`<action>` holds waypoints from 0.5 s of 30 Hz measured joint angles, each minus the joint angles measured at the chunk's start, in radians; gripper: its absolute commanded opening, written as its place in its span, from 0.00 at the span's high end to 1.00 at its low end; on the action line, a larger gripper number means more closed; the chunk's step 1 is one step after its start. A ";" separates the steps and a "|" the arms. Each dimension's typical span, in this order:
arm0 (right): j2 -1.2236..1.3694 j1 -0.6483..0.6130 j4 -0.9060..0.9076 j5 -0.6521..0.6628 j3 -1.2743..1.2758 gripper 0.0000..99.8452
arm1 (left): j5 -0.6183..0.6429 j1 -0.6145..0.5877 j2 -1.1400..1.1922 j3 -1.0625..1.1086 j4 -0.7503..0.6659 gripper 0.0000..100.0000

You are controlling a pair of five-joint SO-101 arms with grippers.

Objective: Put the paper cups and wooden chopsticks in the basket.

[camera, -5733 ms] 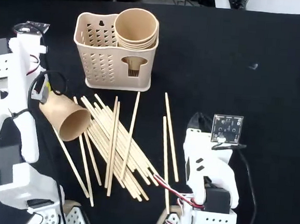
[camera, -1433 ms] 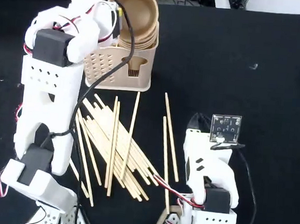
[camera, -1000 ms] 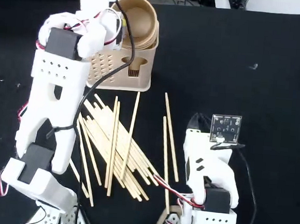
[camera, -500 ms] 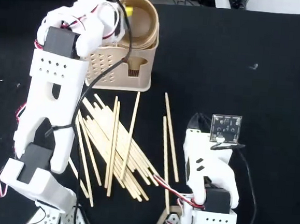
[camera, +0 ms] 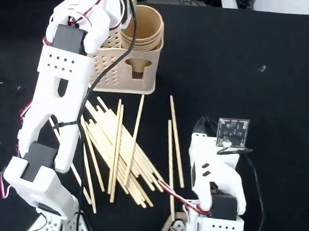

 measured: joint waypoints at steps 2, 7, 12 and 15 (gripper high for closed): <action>0.000 0.000 0.000 0.000 0.000 0.97 | 0.000 0.000 -0.011 0.000 0.049 0.85; 0.000 0.000 0.000 0.000 0.000 0.97 | 0.000 -0.002 -0.054 0.000 0.201 0.85; 0.000 0.000 0.000 0.000 0.000 0.97 | 0.002 -0.043 -0.103 0.000 0.350 0.85; 0.000 0.000 0.000 0.000 0.000 0.97 | 0.000 -0.098 -0.141 0.002 0.439 0.85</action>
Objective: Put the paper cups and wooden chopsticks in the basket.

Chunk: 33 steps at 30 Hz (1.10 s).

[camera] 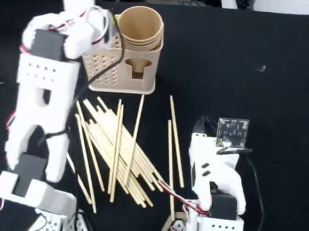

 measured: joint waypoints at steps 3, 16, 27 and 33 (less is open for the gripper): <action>0.000 0.000 0.000 0.000 0.000 0.97 | 0.002 -0.078 -0.034 0.000 0.104 0.85; 0.000 0.000 0.000 0.000 0.000 0.97 | -0.032 -0.448 -0.112 0.287 0.354 0.85; 0.000 -0.213 0.112 0.109 -0.037 0.83 | -0.003 -0.572 -0.330 1.215 -0.321 0.85; 0.000 -0.330 0.132 0.157 -0.041 0.82 | 0.018 -0.574 -0.476 1.539 -0.594 0.85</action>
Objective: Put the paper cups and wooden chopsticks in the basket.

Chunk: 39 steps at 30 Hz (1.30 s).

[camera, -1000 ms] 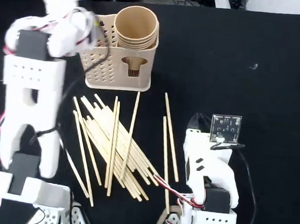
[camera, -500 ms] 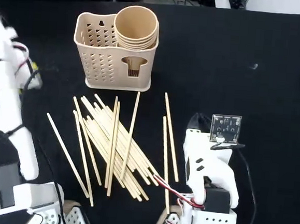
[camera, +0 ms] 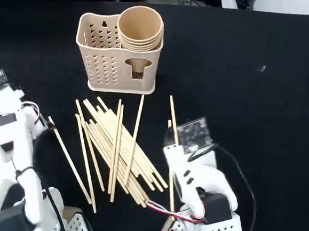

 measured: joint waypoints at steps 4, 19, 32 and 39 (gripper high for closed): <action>0.000 -0.028 0.032 0.011 0.000 0.82 | 0.000 -0.003 -0.028 0.069 -0.058 0.85; 0.427 -0.034 0.063 0.077 -0.212 0.82 | 0.005 -0.006 -0.034 0.155 -0.161 0.85; 0.947 -0.034 -0.117 0.074 -0.275 0.82 | 0.005 -0.006 -0.034 0.155 -0.164 0.85; 1.171 -0.034 -0.117 0.058 -0.396 0.82 | 0.005 -0.006 -0.034 0.155 -0.164 0.85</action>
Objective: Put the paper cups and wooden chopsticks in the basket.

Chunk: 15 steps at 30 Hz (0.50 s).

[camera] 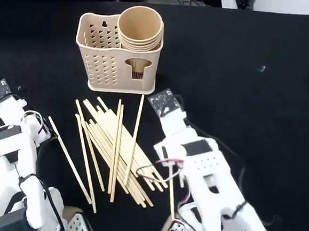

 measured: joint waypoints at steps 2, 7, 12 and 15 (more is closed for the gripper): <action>0.054 0.000 0.000 0.000 -0.025 0.82 | 0.000 0.000 0.000 0.000 0.000 0.85; 0.167 0.000 -0.006 -0.006 -0.072 0.82 | 0.000 0.000 0.000 0.000 0.000 0.85; 0.278 0.000 -0.008 -0.009 -0.123 0.82 | 0.000 0.000 0.000 0.000 0.000 0.85; 0.327 0.005 -0.008 -0.009 -0.157 0.82 | 0.000 0.012 0.000 0.000 0.000 0.85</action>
